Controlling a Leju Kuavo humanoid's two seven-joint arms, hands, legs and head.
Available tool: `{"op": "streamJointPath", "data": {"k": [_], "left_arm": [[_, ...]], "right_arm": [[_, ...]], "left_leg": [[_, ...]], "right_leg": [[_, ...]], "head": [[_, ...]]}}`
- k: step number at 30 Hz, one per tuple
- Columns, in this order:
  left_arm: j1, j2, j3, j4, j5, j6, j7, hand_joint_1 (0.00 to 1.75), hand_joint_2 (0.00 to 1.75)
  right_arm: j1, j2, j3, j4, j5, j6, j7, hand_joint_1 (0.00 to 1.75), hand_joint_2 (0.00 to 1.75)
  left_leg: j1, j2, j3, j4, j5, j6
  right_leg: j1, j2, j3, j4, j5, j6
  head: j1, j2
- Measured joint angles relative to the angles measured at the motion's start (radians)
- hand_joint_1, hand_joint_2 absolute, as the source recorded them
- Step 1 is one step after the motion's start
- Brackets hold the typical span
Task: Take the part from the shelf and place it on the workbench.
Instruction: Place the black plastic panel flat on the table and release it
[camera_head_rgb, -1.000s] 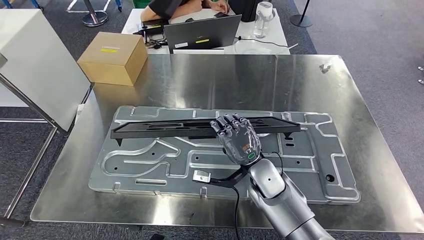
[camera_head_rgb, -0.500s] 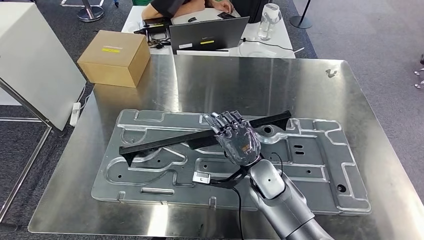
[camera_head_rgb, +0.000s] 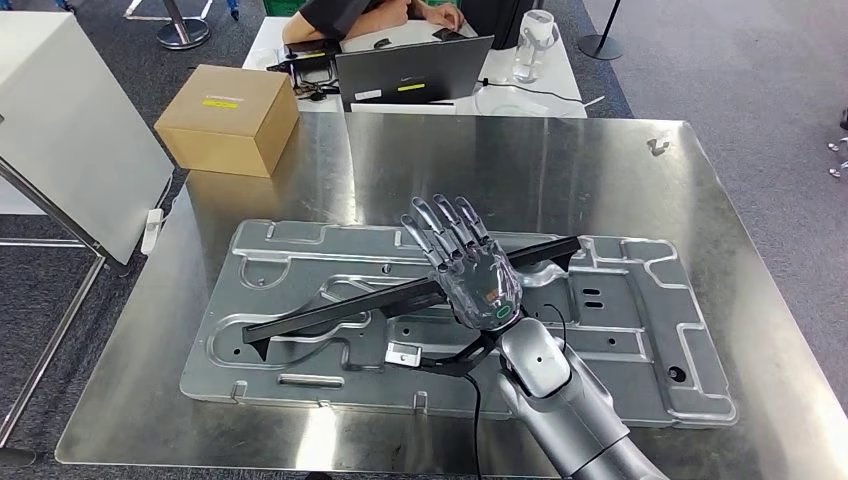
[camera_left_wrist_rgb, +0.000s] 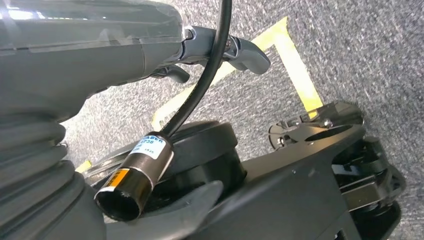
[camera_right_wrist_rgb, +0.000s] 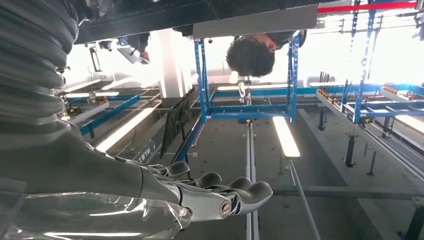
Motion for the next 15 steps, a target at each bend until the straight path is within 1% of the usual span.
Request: {"op": "streamJointPath", "data": {"k": [7,11,13,15], "left_arm": [[0.007,0.000,0.000,0.000,0.013,-0.013,-0.005,0.00,0.00],[0.009,0.000,0.000,0.000,0.015,-0.018,-0.010,0.00,0.00],[0.011,0.000,0.000,0.000,0.023,-0.018,-0.013,0.00,0.00],[0.014,0.001,0.000,0.000,0.033,-0.018,-0.017,0.00,0.00]], "right_arm": [[0.002,-0.001,0.000,-0.002,0.005,0.000,0.004,0.00,1.75],[0.003,-0.014,-0.004,-0.014,0.025,0.000,0.035,0.00,1.75],[0.002,-0.027,-0.023,-0.030,0.029,0.000,0.063,0.00,1.75],[0.003,-0.042,-0.071,-0.056,0.025,0.000,0.085,0.00,1.75]], "left_leg": [[0.002,0.000,0.000,0.000,0.000,0.000],[0.002,0.000,0.000,0.000,0.000,0.000],[0.002,0.000,0.000,0.000,0.000,0.000],[0.002,0.000,0.000,0.000,0.000,0.000]], "right_leg": [[0.003,0.000,0.000,0.001,0.000,0.000],[0.003,0.000,0.000,0.001,0.000,0.000],[0.003,0.000,0.000,0.001,0.000,0.000],[0.002,0.000,0.000,0.001,0.000,0.000]], "head": [[0.000,0.000],[0.000,0.000],[0.000,0.000],[0.000,0.000]]}}
